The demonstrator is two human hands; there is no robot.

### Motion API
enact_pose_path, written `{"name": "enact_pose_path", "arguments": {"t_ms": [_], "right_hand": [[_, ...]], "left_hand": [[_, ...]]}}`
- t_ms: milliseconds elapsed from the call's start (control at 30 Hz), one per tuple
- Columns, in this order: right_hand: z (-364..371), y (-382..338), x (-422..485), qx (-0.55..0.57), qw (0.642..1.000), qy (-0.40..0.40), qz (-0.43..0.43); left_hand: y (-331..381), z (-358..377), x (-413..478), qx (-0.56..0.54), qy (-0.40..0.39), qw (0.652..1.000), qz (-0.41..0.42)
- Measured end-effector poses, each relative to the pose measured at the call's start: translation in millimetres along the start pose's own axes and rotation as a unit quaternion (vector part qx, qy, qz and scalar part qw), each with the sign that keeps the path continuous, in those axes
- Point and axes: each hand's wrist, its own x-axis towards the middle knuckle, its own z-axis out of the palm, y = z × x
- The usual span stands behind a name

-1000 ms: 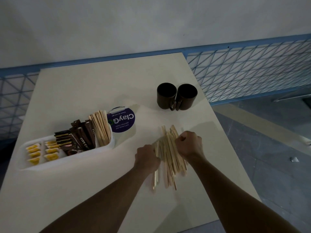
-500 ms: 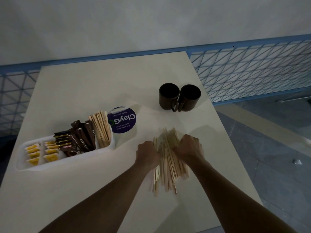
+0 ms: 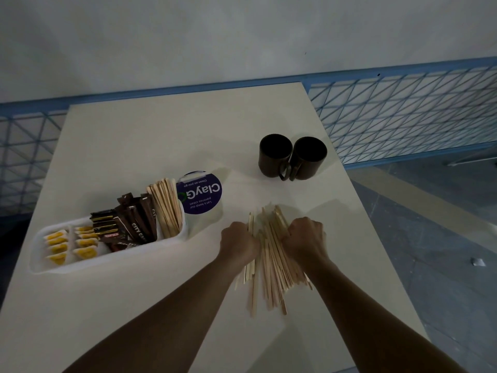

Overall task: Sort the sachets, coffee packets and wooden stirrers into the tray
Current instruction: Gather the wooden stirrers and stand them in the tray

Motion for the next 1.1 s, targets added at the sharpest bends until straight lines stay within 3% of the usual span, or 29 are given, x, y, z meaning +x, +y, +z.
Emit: {"name": "enact_pose_path", "arguments": {"t_ms": [233,500,767,1100], "right_hand": [[7,2,2,0.026,1.000,0.006,-0.012],[-3,-1,-5,0.051,0.997,-0.061,-0.024],[-10,-7,-3,0.096,0.995,-0.029,-0.025],[-13,-78,-4,0.274,0.960,-0.038,-0.031]], "left_hand": [[2,-1,-4,-0.016,-0.010,1.000,-0.006],[-4,-6,-5,-0.059,-0.018,0.998,-0.031],[-7,-19,-6,-0.151,-0.053,0.987,-0.030],[13,-78,-19,-0.302,-0.070,0.951,-0.002]]}}
